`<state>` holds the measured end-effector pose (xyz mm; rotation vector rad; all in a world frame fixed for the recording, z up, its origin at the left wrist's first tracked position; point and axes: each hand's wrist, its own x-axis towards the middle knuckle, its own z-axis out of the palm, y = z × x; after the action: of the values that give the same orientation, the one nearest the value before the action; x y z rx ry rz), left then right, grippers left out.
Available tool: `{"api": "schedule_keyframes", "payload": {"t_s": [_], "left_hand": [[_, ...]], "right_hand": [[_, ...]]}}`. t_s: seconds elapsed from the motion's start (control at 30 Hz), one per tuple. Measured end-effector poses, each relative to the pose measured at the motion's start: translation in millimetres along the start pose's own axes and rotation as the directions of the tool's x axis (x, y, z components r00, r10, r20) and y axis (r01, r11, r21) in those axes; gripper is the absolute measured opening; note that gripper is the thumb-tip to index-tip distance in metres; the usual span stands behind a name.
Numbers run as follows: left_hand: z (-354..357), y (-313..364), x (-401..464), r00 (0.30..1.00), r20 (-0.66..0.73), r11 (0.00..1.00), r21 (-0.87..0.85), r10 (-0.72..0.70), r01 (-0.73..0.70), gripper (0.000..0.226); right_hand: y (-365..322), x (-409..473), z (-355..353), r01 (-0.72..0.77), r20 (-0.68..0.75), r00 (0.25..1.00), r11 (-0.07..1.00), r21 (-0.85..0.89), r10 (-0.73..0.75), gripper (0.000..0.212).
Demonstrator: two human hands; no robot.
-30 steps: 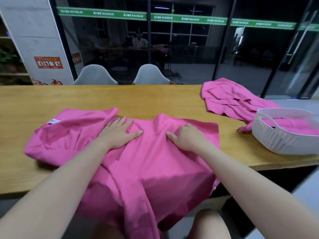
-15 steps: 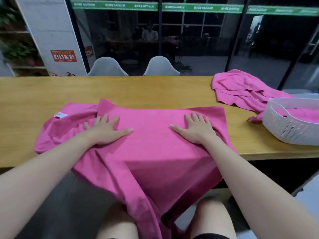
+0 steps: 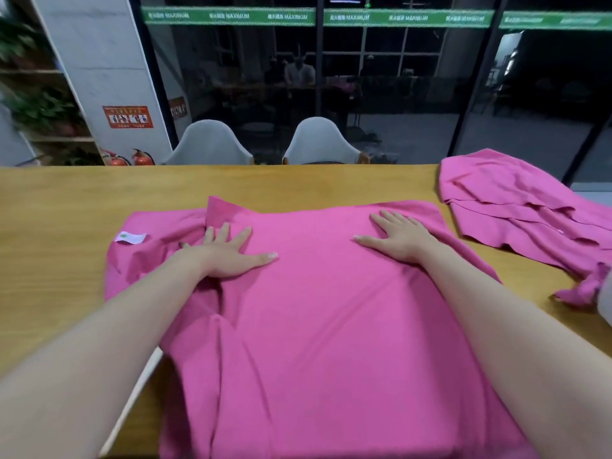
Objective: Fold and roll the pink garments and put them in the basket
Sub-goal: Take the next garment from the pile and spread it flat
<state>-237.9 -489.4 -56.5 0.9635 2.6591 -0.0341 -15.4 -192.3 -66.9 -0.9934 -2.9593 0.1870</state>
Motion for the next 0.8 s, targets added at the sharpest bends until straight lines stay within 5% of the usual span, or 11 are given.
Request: {"api": "schedule_keyframes", "payload": {"t_s": [0.17, 0.3, 0.4, 0.5, 0.63, 0.8], "left_hand": [[9.0, 10.8, 19.5, 0.982, -0.185, 1.0, 0.003, 0.024, -0.024, 0.117], [10.9, 10.2, 19.5, 0.972, -0.23, 0.999, -0.026, 0.037, -0.044, 0.116], [11.9, 11.6, 16.3, 0.957, -0.275, 0.988, -0.097, 0.091, -0.122, 0.1], [9.8, 12.3, 1.8, 0.918, -0.382, 0.968, -0.173, 0.105, -0.183, 0.075], [12.5, -1.9, -38.0, 0.928, -0.355, 0.984, -0.092, 0.111, -0.153, 0.07], [38.9, -49.3, -112.5, 0.952, -0.292, 0.992, -0.11, -0.095, 0.065, 0.097]], "right_hand": [[11.2, 34.1, -0.2, 0.019, -0.01, 1.0, 0.999, -0.027, -0.019, 0.102], [-17.8, 24.7, -4.4, 0.018, -0.13, 0.991, 0.987, -0.162, -0.04, 0.073], [-87.0, 1.0, -1.8, 0.164, -0.192, 0.969, 0.985, 0.045, -0.153, 0.056], [-168.5, -25.1, 14.1, 0.312, -0.111, 0.95, 0.896, 0.316, -0.291, 0.053], [-207.5, -41.7, 39.2, 0.351, -0.086, 0.936, 0.917, 0.188, -0.34, 0.059], [-199.8, -44.9, 39.7, 0.307, 0.015, 0.952, 0.952, 0.023, -0.307, 0.097]]}}
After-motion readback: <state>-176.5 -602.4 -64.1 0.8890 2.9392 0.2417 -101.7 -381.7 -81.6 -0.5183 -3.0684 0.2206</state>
